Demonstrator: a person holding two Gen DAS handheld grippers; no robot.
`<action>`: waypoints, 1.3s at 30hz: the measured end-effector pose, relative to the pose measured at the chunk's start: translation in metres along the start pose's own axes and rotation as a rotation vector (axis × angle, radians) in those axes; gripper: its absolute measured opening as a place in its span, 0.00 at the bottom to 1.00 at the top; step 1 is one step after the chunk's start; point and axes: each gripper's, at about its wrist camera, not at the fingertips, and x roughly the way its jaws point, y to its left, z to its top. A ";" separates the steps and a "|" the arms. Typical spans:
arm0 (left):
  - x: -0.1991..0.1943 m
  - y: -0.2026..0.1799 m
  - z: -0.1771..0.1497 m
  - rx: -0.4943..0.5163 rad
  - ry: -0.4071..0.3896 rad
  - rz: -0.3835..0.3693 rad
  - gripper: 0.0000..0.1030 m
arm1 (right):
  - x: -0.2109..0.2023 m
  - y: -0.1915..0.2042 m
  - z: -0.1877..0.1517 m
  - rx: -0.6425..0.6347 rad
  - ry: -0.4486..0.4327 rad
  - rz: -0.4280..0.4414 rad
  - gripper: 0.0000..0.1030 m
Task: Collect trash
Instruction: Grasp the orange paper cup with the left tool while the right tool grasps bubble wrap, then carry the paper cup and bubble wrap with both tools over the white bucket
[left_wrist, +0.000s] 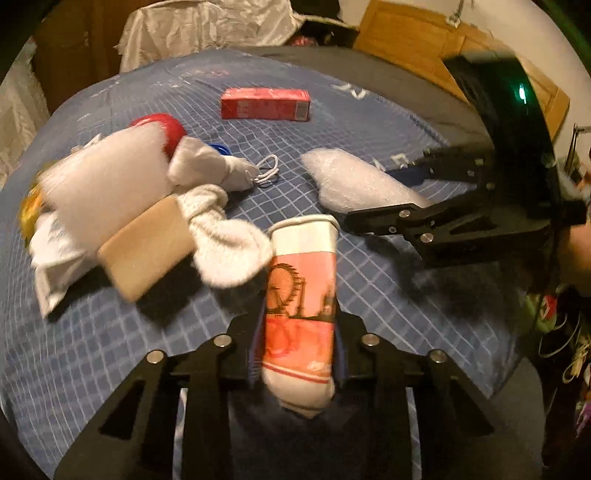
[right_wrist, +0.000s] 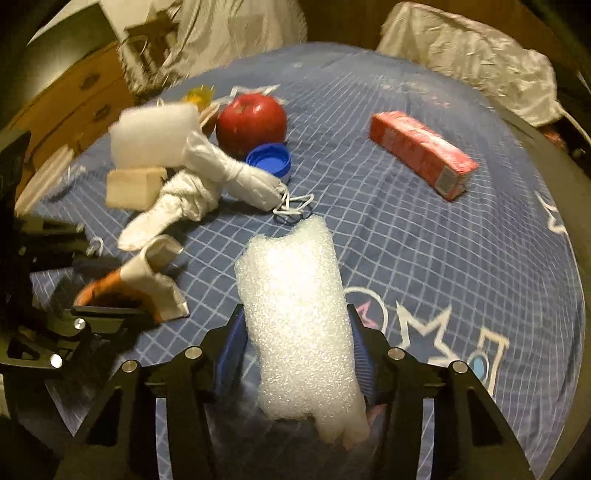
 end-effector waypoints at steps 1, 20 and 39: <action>-0.005 -0.001 -0.005 -0.005 -0.013 0.008 0.27 | -0.006 0.001 -0.005 0.022 -0.025 -0.005 0.52; -0.132 0.005 -0.057 -0.183 -0.402 0.326 0.28 | -0.151 0.094 -0.065 0.233 -0.560 -0.178 0.52; -0.208 -0.009 -0.082 -0.251 -0.668 0.480 0.29 | -0.216 0.175 -0.073 0.148 -0.733 -0.271 0.54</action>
